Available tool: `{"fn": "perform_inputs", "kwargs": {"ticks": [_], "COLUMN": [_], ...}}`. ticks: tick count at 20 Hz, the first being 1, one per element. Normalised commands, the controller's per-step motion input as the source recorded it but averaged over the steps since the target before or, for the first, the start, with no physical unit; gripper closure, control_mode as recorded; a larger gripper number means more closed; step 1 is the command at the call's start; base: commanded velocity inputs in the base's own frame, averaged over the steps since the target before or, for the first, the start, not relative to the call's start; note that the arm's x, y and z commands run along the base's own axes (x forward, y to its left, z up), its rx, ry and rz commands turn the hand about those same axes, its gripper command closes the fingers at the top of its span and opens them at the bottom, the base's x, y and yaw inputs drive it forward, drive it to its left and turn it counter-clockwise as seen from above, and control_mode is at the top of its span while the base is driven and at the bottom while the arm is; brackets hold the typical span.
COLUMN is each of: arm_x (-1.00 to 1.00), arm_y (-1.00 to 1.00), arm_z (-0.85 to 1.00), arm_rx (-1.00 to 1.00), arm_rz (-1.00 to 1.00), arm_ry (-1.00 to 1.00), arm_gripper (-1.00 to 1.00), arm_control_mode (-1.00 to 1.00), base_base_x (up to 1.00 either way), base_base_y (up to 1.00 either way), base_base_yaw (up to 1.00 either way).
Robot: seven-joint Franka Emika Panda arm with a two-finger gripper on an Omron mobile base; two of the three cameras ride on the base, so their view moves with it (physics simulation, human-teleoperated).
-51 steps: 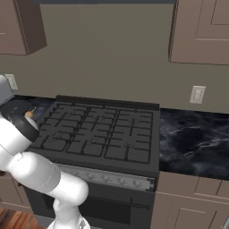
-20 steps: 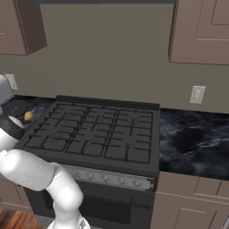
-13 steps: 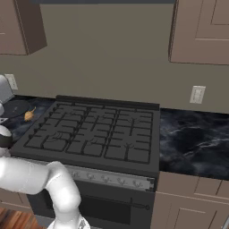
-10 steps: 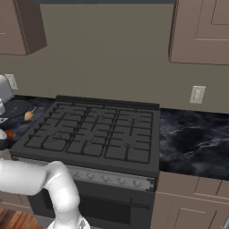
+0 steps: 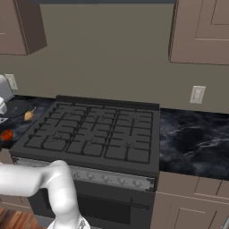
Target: Place the pan on the front right burner on the stove. Then place the tomato and the onion in the pan and turn on the front right burner.
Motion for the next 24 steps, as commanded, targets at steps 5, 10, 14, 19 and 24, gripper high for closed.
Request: {"fn": "perform_inputs", "kwargs": {"ticks": [5,10,14,19,24], "arm_x": [0.06,0.0,0.0,0.0,0.0], "arm_y": [0.17,0.19,0.16,0.03,0.0], "arm_z": [-0.18,-0.18,-0.16,-0.15,-0.17], "arm_rx": [0.0,0.0,0.0,0.0,0.0], "arm_rz": [0.0,0.0,0.0,0.0,0.0], "arm_ry": [0.0,0.0,0.0,0.0,0.0], "arm_gripper": [-1.0,-1.0,-1.0,-1.0,-1.0], "arm_control_mode": [-1.0,-1.0,-1.0,-1.0,-1.0], "base_base_x": [0.0,0.0,0.0,0.0,0.0], "base_base_y": [0.0,0.0,0.0,0.0,0.0], "base_base_yaw": [0.0,0.0,0.0,0.0,0.0]}}
